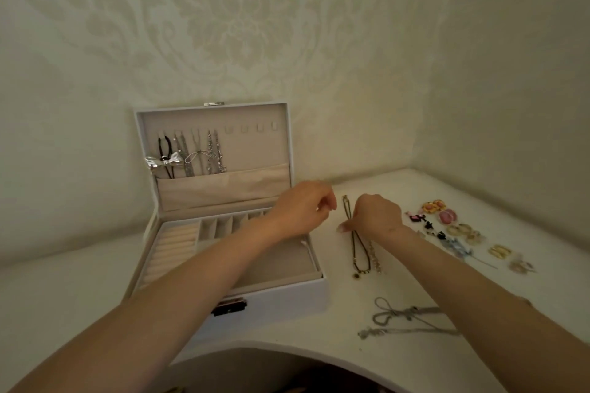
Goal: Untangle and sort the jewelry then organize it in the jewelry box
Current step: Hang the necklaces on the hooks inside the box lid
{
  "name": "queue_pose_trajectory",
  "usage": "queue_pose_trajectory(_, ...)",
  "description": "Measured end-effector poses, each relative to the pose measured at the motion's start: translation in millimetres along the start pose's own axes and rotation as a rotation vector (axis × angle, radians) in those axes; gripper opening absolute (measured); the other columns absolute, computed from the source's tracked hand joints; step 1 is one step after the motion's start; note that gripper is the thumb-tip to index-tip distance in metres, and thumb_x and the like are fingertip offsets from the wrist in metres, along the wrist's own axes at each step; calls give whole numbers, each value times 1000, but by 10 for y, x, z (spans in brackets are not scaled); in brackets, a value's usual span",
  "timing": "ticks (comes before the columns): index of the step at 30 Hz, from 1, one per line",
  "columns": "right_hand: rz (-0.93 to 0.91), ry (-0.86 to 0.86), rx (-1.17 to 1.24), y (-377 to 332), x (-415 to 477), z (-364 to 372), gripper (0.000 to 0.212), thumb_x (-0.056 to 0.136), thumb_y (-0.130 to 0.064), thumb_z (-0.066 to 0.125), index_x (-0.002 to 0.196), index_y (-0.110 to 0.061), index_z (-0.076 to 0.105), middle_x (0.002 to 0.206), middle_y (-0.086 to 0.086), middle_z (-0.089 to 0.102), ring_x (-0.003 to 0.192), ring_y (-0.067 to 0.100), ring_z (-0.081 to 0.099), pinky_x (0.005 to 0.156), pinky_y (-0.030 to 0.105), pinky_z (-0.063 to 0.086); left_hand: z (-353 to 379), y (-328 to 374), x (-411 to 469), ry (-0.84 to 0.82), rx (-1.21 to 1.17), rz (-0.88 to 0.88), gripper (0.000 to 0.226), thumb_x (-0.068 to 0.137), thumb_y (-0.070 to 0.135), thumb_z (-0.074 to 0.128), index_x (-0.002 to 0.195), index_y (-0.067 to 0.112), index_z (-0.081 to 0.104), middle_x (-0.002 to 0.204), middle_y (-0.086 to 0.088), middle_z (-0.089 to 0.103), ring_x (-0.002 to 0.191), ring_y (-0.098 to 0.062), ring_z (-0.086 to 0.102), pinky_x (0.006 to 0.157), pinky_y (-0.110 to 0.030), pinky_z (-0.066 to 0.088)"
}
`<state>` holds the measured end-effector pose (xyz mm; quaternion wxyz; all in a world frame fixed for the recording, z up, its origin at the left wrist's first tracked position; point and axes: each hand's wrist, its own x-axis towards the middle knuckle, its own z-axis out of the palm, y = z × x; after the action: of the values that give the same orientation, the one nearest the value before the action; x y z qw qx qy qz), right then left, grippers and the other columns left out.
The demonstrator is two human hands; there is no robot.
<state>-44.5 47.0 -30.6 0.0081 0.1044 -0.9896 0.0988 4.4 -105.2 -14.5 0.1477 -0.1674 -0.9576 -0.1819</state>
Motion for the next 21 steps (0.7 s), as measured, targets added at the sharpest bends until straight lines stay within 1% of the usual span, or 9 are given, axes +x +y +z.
queue_pose_trajectory(1,-6,4,-7,-13,-3,9,47,74,-53,73,72,-13,49,85,4,60,93,23,64,68,26,39,22,-13,-13,11,-2,5,18,87,9,53,96,15,67,101,0,66,93,-15,58,81,-30,46)
queue_pose_trajectory(4,-6,18,5,-55,14,38,36,78,-40,75,91,-10,61,99,7,66,96,24,64,69,26,40,78,-49,-55,14,-5,3,18,87,9,52,95,16,67,99,0,66,94,-15,57,80,-29,44)
queue_pose_trajectory(6,-9,37,27,-60,35,61,29,81,-27,73,100,-8,64,105,9,67,98,26,64,70,27,42,99,-54,-64,9,-19,-11,19,86,8,52,94,15,67,98,-2,67,93,-16,59,81,-31,45)
queue_pose_trajectory(8,-11,35,61,-54,48,77,22,82,-20,70,100,-8,65,103,9,67,95,26,64,69,26,42,106,-43,-67,18,-38,-23,18,86,8,52,92,15,68,96,-2,68,91,-17,60,82,-34,46)
queue_pose_trajectory(10,-8,-12,96,-48,62,81,16,82,-19,66,94,-8,63,94,9,65,87,24,63,66,26,41,112,-34,-72,24,-50,-22,18,86,8,52,91,15,68,95,-2,68,89,-17,61,82,-35,47)
queue_pose_trajectory(12,7,-73,164,-50,68,65,18,81,-20,66,92,-5,64,86,7,62,81,21,60,64,27,43,121,-29,-75,29,-58,-22,18,86,8,52,92,14,68,95,-2,68,88,-16,61,82,-35,48)
queue_pose_trajectory(15,7,-150,389,-50,93,24,26,80,-17,69,98,2,69,88,11,67,83,20,64,70,30,50,128,-29,-71,43,-69,-37,18,86,8,53,96,14,66,98,-1,67,90,-16,60,82,-35,48)
queue_pose_trajectory(18,-56,-231,654,-67,25,-87,8,83,-10,66,78,-4,65,74,7,66,66,13,59,60,20,45,133,-24,-72,36,-73,-53,23,86,7,55,108,14,60,106,0,65,96,-15,58,84,-31,47)
queue_pose_trajectory(21,-154,-303,893,-64,-25,-213,13,85,-3,59,74,-9,58,67,5,70,62,11,64,62,21,49,117,-21,-72,35,-108,-68,40,84,7,60,122,14,51,118,2,59,100,-13,56,83,-24,43)
